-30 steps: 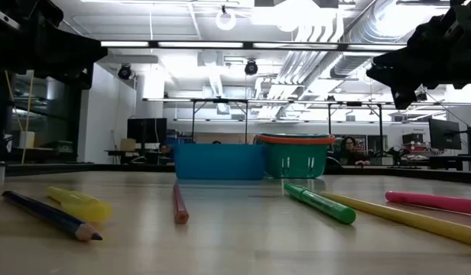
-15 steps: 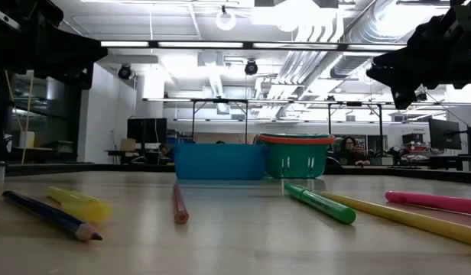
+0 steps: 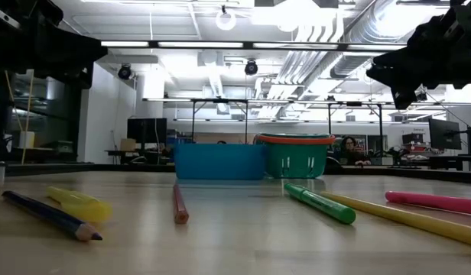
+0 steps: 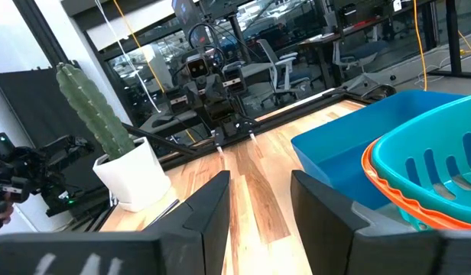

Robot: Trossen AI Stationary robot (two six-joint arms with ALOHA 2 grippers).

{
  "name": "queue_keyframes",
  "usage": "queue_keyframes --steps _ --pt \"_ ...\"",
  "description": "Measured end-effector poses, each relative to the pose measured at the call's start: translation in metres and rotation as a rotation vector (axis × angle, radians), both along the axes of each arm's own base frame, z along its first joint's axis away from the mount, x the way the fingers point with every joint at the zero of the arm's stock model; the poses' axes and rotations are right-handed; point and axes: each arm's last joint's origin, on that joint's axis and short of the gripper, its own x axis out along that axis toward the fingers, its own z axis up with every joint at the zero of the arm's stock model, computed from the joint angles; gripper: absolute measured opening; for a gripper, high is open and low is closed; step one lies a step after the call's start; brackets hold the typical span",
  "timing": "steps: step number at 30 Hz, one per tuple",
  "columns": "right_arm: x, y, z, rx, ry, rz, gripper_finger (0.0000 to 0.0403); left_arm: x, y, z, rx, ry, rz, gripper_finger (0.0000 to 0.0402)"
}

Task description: Sort pens & pencils

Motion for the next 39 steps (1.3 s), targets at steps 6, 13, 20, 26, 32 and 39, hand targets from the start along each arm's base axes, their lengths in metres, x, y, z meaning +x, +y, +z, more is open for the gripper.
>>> queue_keyframes --steps 6,13,20,26,32,39 --pt "0.0 -0.001 0.004 0.115 -0.05 -0.045 0.0131 0.0 0.0 0.002 -0.001 -0.025 0.001 0.0067" --pt "-0.005 -0.008 0.02 0.501 -0.323 -0.219 0.0131 -0.004 0.003 0.02 -0.021 -0.213 0.108 0.0067" --pt "-0.011 -0.008 0.036 0.517 -0.522 -0.203 0.0131 -0.014 0.006 0.043 -0.071 -0.468 0.211 0.0067" --pt "-0.015 -0.007 0.043 0.473 -0.593 -0.215 0.0131 -0.013 0.006 0.041 -0.079 -0.446 0.211 0.0067" --pt "-0.017 -0.007 0.05 0.405 -0.596 -0.232 0.0131 -0.014 0.006 0.044 -0.215 -0.514 0.154 0.0067" --pt "-0.022 -0.006 0.058 0.373 -0.684 -0.214 0.0131 -0.025 0.005 0.06 -0.189 -0.703 0.102 0.0067"
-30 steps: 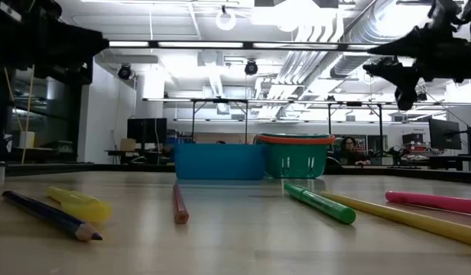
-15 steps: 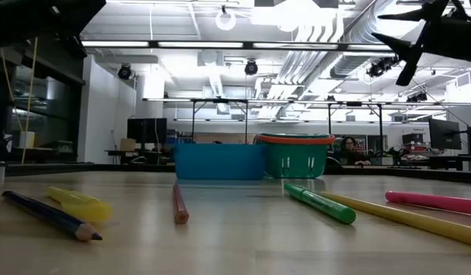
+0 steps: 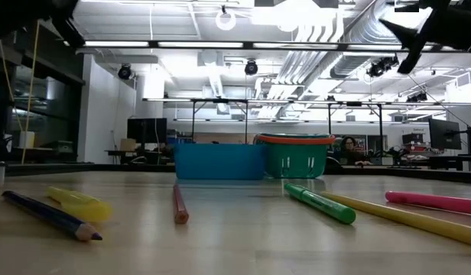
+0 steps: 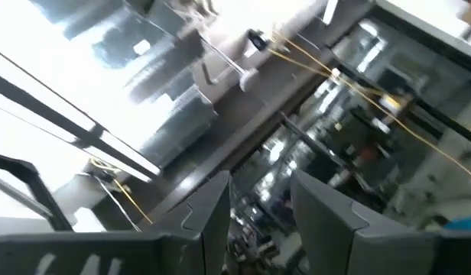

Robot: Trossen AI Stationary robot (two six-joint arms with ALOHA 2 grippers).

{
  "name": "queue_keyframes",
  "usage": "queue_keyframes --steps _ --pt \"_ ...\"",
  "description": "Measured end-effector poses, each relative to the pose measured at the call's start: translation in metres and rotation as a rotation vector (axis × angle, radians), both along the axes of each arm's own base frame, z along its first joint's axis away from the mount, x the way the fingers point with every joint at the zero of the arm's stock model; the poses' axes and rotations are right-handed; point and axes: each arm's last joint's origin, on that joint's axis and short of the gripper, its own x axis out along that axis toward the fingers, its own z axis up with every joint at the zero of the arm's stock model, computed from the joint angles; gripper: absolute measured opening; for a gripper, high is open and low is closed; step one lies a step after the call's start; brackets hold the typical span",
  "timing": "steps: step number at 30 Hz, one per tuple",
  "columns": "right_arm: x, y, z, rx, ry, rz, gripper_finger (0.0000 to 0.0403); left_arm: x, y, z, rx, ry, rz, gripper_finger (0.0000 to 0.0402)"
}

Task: Sort pens & pencils
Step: Put the yellow pen into the blue bin

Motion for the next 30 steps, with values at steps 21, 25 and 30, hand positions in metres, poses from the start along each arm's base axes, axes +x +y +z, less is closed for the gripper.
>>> queue_keyframes --steps 21,25,30 --pt "0.036 0.001 0.157 -0.151 0.508 0.268 0.0131 0.013 -0.004 0.142 0.208 0.604 -0.035 0.0067" --pt "0.061 0.001 0.17 -0.15 0.67 0.381 0.0131 0.033 -0.005 0.151 0.193 0.727 -0.112 0.0067" --pt "0.089 0.008 0.164 -0.108 0.931 0.487 0.0131 0.057 -0.008 0.146 0.14 0.821 -0.219 0.0067"
